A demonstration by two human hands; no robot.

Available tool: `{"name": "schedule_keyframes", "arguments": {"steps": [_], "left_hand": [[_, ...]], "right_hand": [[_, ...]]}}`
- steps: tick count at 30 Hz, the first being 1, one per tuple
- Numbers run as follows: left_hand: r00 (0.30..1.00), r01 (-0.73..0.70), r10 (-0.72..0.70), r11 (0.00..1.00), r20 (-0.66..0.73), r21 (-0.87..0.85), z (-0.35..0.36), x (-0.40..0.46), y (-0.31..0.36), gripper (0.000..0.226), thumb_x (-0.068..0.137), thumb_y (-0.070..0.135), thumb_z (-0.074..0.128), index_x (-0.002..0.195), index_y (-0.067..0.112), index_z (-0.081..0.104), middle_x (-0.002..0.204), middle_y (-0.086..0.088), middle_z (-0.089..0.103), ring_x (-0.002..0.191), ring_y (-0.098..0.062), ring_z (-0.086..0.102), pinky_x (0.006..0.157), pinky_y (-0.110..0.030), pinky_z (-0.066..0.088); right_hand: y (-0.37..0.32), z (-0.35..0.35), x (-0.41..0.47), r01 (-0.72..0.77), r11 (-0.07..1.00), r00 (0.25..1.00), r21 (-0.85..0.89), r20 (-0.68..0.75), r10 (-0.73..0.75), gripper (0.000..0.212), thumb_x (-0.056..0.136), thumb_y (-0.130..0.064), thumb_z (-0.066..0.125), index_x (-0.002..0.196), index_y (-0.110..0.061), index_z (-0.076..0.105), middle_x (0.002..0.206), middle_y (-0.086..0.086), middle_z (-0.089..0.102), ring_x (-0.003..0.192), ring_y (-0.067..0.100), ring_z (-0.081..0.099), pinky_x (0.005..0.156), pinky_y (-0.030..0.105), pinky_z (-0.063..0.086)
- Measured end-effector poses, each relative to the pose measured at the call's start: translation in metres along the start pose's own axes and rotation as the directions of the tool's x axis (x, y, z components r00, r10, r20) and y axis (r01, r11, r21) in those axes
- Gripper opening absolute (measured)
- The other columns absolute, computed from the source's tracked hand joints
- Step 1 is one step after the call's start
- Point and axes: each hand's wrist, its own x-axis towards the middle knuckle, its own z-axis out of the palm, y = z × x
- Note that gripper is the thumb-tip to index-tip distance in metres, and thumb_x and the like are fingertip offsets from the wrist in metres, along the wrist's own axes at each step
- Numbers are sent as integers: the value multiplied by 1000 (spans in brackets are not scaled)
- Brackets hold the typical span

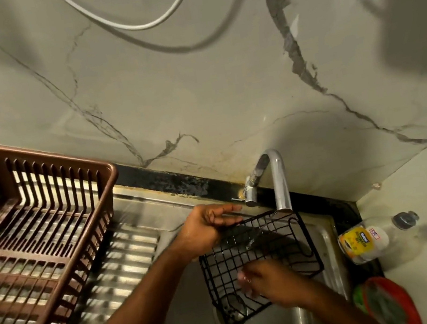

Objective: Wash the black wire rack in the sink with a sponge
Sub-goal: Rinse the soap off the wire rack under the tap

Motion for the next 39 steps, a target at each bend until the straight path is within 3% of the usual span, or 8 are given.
{"name": "schedule_keyframes", "arguments": {"steps": [7, 11, 16, 22, 26, 28, 33, 39], "left_hand": [[982, -111, 77, 975, 175, 194, -1, 29, 34, 73, 71, -35, 44, 119, 12, 72, 124, -3, 72, 121, -4, 64, 102, -28, 53], [957, -154, 77, 953, 280, 263, 17, 37, 38, 77, 69, -34, 47, 135, 3, 62, 122, -9, 73, 119, -9, 67, 104, -28, 52], [979, -173, 203, 907, -37, 383, 26, 22, 21, 77, 83, -13, 60, 149, 26, 49, 151, 11, 48, 140, -1, 42, 112, -18, 38], [948, 100, -179, 953, -264, -287, 51, -4, -35, 52, 95, -3, 56, 140, 23, 54, 138, 7, 60, 128, -19, 57, 91, -17, 51], [916, 26, -154, 944, -370, -329, 55, 2, -58, 42, 75, 8, 54, 115, 3, 66, 102, -8, 74, 101, -32, 67, 76, -23, 55], [913, -38, -82, 958, -400, -284, 57, 5, -54, 50, 69, 8, 51, 116, -7, 62, 98, -8, 74, 95, -28, 67, 73, -23, 55], [913, -208, 48, 910, -406, -360, 69, 11, -39, 33, 54, 22, 60, 83, 21, 75, 71, 11, 73, 70, -4, 67, 62, -17, 55], [848, -255, 49, 911, -527, -325, 44, 18, -35, 46, 61, 2, 46, 101, 17, 64, 78, 13, 76, 76, -5, 71, 67, -21, 56]], "right_hand": [[54, -9, -16, 35, 645, 985, -764, -82, -151, 71, 90, -48, 62, 152, -40, 28, 161, -14, 27, 144, 13, 34, 114, 44, 34], [84, -2, 4, -9, 574, 986, -819, -102, -131, 72, 50, -28, 89, 120, -25, 72, 108, -3, 77, 70, 8, 73, 47, 23, 54], [89, 9, 6, -18, 552, 966, -833, -157, -206, 89, 25, -15, 93, 113, -14, 77, 101, 3, 78, 52, 12, 67, 32, 24, 43], [88, 13, 6, -145, 590, 947, -794, -285, -151, 90, 20, 0, 91, 109, -8, 77, 104, 10, 77, 77, 20, 76, 40, 26, 51], [77, 14, 14, -266, 634, 892, -726, -435, -124, 94, 28, -4, 95, 118, -13, 71, 122, 8, 68, 99, 28, 74, 82, 48, 56], [51, 15, 18, -350, 724, 845, -595, -534, -31, 94, 60, -18, 88, 145, -18, 48, 151, 6, 43, 139, 37, 44, 117, 56, 20], [-18, 42, 40, -82, 912, 892, -402, -437, -113, 78, 85, -18, 58, 156, -22, 25, 162, 2, 24, 152, 25, 15, 125, 35, 6], [7, 12, 31, 0, 717, 892, -697, -325, -315, 101, 82, -15, 63, 160, -32, 0, 168, -9, -7, 154, 13, -10, 121, 34, -10]]}}
